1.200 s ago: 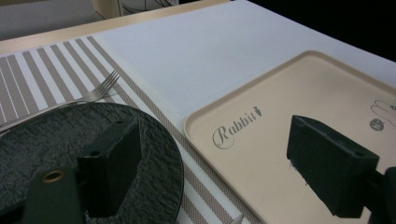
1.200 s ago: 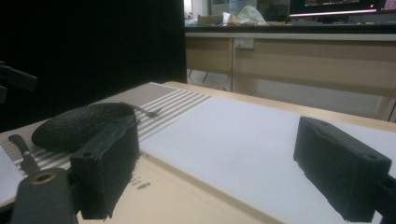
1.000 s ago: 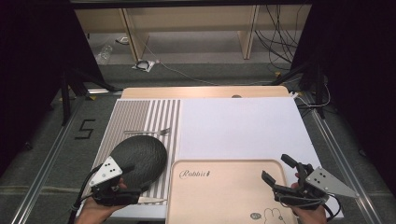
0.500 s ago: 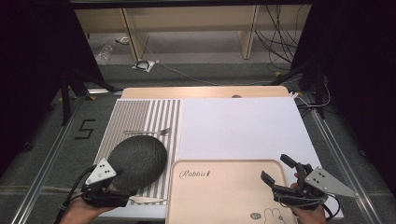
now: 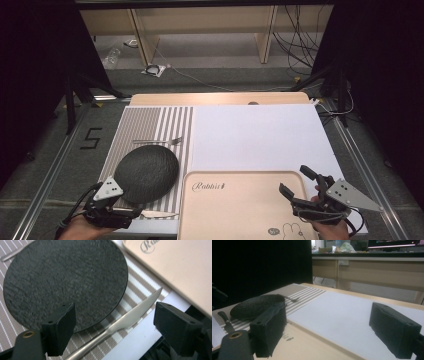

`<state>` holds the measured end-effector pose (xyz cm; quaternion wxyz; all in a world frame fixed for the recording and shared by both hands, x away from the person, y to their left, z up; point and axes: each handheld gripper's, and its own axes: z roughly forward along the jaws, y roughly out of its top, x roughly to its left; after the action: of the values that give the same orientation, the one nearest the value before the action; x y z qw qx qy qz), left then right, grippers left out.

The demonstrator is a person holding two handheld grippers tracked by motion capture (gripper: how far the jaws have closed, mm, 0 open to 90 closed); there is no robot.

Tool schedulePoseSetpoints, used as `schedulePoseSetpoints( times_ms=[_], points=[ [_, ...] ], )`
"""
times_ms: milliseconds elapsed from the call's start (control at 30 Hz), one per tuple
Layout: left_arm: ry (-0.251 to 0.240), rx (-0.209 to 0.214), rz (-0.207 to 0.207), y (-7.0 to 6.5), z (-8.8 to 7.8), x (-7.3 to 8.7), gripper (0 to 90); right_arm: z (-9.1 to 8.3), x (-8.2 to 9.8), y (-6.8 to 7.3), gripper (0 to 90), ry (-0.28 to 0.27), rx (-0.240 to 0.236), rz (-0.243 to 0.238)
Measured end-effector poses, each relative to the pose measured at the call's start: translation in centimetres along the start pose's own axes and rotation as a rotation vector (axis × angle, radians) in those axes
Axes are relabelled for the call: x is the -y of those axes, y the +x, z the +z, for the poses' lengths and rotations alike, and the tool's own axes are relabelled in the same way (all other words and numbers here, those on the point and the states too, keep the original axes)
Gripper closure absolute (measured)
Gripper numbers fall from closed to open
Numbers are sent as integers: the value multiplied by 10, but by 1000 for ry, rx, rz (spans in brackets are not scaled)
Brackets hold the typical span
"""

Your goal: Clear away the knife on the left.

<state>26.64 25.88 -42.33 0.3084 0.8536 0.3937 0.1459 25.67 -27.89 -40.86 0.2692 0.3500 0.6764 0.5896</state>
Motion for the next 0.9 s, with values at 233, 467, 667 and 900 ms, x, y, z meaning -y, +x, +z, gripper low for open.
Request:
schedulePoseSetpoints(
  times_ms=[233,467,667,900],
  points=[
    [63,-4,-9,8,3,10,185,0,0,0,153,1,0,1],
    [111,-6,-8,13,5,17,193,0,0,0,153,1,1,2],
    [164,0,0,18,12,21,194,0,0,0,153,-1,0,-3],
    [201,-1,-1,21,13,21,199,0,0,0,153,0,-1,-3]
  ],
)
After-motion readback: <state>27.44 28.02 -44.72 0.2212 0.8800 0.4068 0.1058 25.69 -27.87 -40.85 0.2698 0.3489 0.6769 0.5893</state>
